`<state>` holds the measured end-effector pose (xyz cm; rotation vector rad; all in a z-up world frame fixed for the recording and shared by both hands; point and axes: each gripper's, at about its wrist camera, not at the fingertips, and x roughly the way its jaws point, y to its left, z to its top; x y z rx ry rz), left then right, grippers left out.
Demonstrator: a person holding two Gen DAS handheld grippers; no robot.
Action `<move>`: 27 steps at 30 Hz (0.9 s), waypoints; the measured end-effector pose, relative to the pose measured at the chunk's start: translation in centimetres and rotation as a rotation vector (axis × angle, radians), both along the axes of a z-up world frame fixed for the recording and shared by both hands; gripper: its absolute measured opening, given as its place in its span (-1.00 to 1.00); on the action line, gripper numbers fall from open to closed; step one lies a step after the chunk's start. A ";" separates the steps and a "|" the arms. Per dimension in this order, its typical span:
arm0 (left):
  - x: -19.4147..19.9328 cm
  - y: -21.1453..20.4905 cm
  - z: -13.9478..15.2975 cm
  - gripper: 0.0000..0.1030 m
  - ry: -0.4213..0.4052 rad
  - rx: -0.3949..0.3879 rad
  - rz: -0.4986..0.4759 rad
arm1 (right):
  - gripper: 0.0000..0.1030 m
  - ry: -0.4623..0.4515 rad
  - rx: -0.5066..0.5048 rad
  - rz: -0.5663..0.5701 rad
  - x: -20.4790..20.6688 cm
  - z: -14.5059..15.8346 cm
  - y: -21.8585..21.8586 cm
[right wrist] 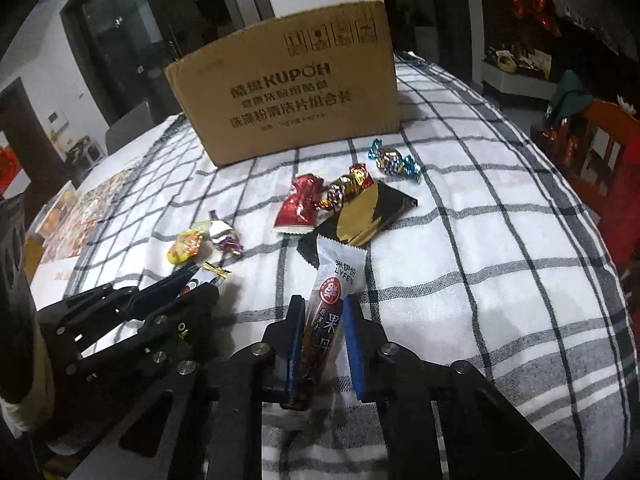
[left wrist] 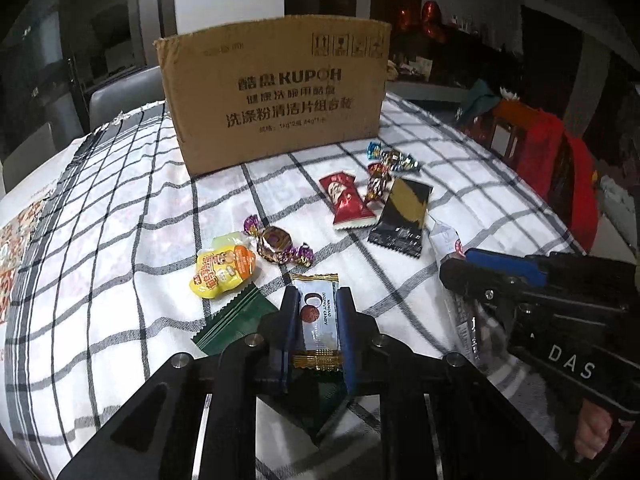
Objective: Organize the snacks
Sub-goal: 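Grasp the small brown-white wafer with the left tool while the right tool grasps the white stick snack, then carry both snacks into the cardboard box and open both tools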
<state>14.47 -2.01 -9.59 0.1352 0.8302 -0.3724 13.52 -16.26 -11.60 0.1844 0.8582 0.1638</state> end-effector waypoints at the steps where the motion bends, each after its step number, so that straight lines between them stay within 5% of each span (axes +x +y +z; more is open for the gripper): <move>1: -0.1 0.0 0.3 -0.62 -0.005 -0.004 0.003 | -0.61 -0.009 0.002 0.004 -0.2 0.2 0.0; 27: -2.3 0.5 8.2 -0.62 -0.167 -0.107 0.031 | -0.72 -0.251 0.030 0.055 -2.5 6.9 -0.5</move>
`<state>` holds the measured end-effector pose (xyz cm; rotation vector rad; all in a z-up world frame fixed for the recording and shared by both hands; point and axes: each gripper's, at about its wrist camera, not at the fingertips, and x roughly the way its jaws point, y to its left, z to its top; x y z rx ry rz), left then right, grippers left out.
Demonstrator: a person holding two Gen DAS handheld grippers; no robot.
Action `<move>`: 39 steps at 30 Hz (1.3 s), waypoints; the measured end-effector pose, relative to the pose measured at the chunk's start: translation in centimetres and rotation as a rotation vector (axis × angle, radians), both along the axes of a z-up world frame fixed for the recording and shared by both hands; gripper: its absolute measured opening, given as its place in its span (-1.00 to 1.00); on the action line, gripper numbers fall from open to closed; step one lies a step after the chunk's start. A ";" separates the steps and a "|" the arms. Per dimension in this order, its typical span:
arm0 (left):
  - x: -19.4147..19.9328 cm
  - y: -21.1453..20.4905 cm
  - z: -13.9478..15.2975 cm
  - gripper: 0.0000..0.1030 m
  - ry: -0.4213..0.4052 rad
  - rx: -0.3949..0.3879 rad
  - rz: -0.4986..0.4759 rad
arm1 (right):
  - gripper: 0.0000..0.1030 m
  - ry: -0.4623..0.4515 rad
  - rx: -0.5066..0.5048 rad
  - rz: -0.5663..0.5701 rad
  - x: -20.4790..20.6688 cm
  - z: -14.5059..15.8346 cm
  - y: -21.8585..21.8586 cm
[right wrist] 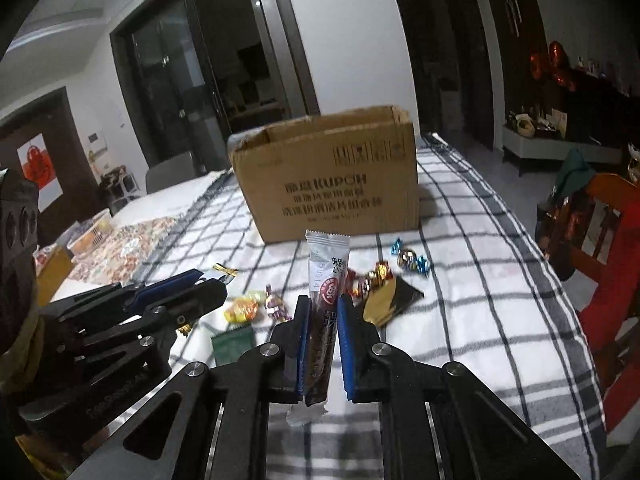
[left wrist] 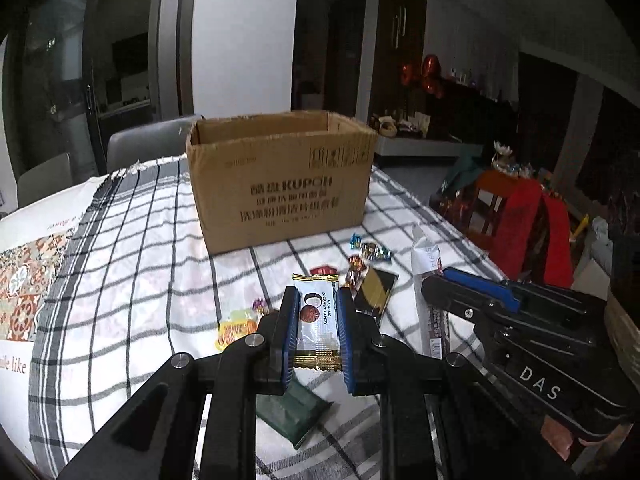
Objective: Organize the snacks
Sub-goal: 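Carry both snacks into the cardboard box and open both tools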
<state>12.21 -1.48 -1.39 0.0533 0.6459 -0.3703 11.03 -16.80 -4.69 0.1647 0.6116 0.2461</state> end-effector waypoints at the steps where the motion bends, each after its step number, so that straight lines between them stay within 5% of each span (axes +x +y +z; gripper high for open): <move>1: 0.0 0.0 0.3 -0.62 -0.007 -0.002 0.003 | -0.72 -0.008 -0.002 0.003 0.0 0.2 0.0; 23: 3.1 0.2 6.3 -0.62 -0.170 -0.037 0.035 | -0.80 -0.217 0.031 -0.014 3.0 6.1 -0.4; 39: 10.0 -0.2 9.8 -0.62 -0.249 -0.030 0.033 | -0.80 -0.307 0.063 -0.014 9.6 10.4 -0.8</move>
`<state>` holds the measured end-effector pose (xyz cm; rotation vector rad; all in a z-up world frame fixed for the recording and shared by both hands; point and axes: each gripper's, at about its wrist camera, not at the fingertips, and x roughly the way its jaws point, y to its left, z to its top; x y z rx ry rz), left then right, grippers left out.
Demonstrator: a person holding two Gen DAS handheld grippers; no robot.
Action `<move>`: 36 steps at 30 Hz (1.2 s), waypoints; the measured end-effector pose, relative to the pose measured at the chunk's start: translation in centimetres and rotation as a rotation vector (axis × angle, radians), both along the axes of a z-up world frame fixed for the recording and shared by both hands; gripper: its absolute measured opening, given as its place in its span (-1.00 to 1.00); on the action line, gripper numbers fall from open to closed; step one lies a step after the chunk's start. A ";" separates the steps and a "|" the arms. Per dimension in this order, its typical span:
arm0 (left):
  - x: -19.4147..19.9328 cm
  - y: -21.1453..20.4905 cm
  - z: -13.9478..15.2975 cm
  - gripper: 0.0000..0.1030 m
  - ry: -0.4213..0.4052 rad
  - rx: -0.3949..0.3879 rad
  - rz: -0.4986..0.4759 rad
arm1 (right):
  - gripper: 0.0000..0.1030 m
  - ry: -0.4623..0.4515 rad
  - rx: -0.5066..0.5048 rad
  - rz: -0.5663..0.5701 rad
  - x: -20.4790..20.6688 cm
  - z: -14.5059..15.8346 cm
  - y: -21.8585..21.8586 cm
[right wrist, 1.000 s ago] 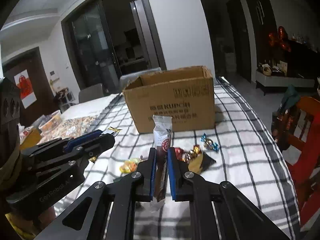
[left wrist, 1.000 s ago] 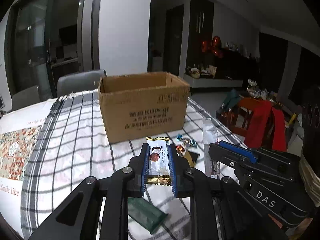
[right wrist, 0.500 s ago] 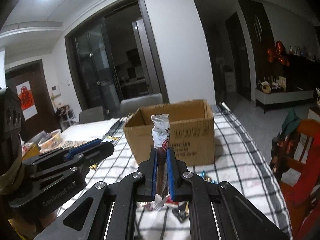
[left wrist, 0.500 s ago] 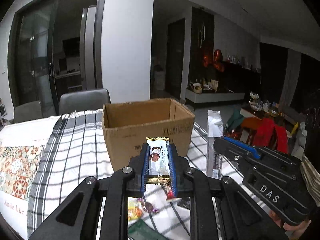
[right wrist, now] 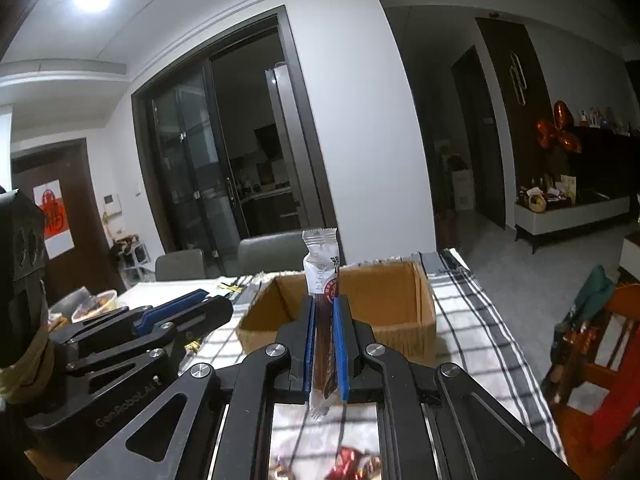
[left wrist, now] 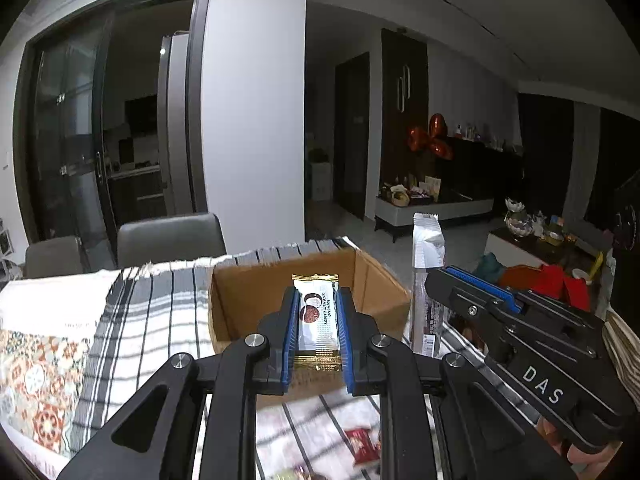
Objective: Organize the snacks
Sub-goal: 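Carry both snacks into the cardboard box and open both tools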
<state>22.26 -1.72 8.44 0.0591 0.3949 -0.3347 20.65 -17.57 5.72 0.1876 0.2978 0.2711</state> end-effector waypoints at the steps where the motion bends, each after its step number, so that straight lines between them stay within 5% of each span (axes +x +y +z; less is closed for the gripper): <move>1: 0.6 0.0 0.3 -0.62 -0.001 -0.001 0.002 | -0.80 0.002 0.001 0.001 0.5 0.1 0.0; 19: 10.1 -0.6 0.0 -0.60 0.036 0.008 0.014 | -0.79 0.096 -0.055 -0.013 10.9 -0.4 0.8; 21: 10.7 -0.7 -0.1 -0.42 0.034 0.017 0.043 | -0.79 0.129 -0.047 0.002 12.0 -0.7 0.7; 22: 11.0 -0.7 -0.2 -0.12 0.038 0.018 0.048 | -0.77 0.148 -0.046 0.007 12.4 -0.9 0.7; 24: 11.3 -0.5 -0.4 0.00 0.051 0.011 0.054 | -0.76 0.168 -0.051 -0.005 12.7 -1.2 0.5; 28: 10.4 0.2 -0.5 0.08 0.067 0.006 0.065 | -0.29 0.148 -0.060 -0.021 11.9 -1.1 0.1; 36: 7.3 1.3 -0.2 0.11 0.084 0.008 0.090 | -0.15 0.129 -0.066 -0.022 9.1 -0.2 -0.1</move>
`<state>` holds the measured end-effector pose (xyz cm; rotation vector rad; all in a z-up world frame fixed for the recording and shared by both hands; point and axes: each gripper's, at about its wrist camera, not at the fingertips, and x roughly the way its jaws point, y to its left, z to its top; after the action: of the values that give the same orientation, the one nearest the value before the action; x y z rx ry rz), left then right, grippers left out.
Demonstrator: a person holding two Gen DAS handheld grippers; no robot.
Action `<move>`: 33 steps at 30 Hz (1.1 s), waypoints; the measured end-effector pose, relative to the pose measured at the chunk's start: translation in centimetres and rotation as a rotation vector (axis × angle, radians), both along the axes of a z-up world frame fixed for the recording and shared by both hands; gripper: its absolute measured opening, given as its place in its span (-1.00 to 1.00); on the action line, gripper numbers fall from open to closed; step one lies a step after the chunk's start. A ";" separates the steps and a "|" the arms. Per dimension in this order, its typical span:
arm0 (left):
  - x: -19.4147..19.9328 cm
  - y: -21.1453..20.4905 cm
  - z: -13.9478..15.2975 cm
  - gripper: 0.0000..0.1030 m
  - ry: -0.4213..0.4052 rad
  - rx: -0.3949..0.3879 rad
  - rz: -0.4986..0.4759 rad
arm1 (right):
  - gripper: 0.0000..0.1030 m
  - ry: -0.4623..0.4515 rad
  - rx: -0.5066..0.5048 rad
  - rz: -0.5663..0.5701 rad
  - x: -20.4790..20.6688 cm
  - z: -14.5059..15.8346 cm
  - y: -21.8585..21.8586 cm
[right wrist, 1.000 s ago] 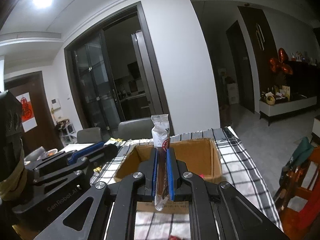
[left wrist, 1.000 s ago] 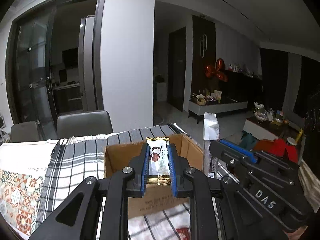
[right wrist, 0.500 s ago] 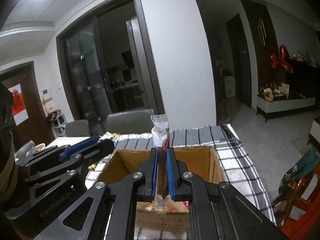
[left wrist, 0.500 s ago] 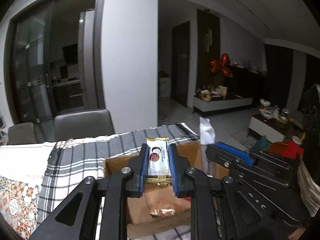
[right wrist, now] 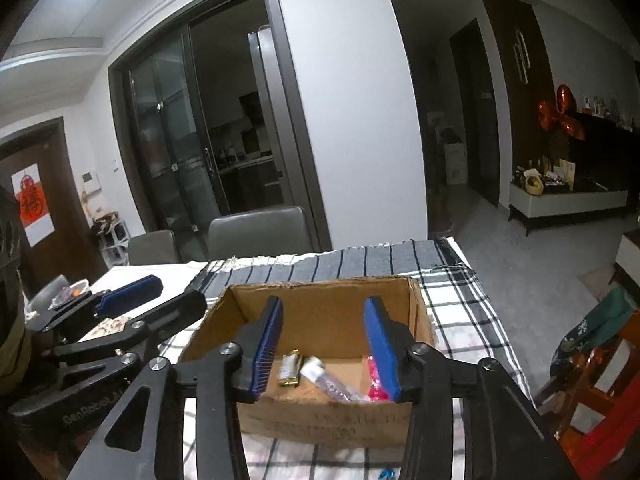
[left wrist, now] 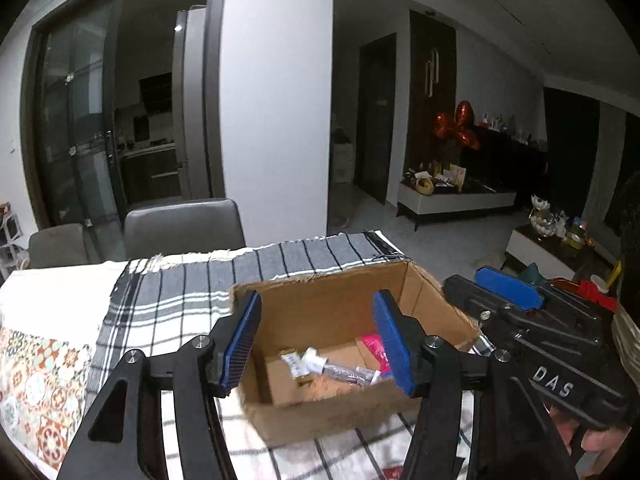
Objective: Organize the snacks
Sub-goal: 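Move both tools back toward the candies on the table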
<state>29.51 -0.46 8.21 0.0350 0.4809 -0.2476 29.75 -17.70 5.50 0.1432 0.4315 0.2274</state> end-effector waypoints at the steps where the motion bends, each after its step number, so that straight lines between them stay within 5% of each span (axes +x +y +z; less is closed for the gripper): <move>1: -0.6 0.2 0.0 0.11 -0.002 0.003 0.005 | -0.15 -0.003 -0.003 -0.001 -0.6 0.0 -0.1; 16: -9.1 3.0 -1.5 0.11 -0.024 0.049 0.037 | -0.15 0.018 -0.030 0.142 -7.1 -2.0 2.8; 33: -14.2 4.1 -8.7 0.11 0.092 0.133 -0.032 | -0.15 0.141 -0.142 0.277 -10.8 -8.5 4.9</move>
<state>15.27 3.60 -0.52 0.1620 0.5880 -0.2485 18.95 -12.84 -3.04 -0.0415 0.6061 0.4595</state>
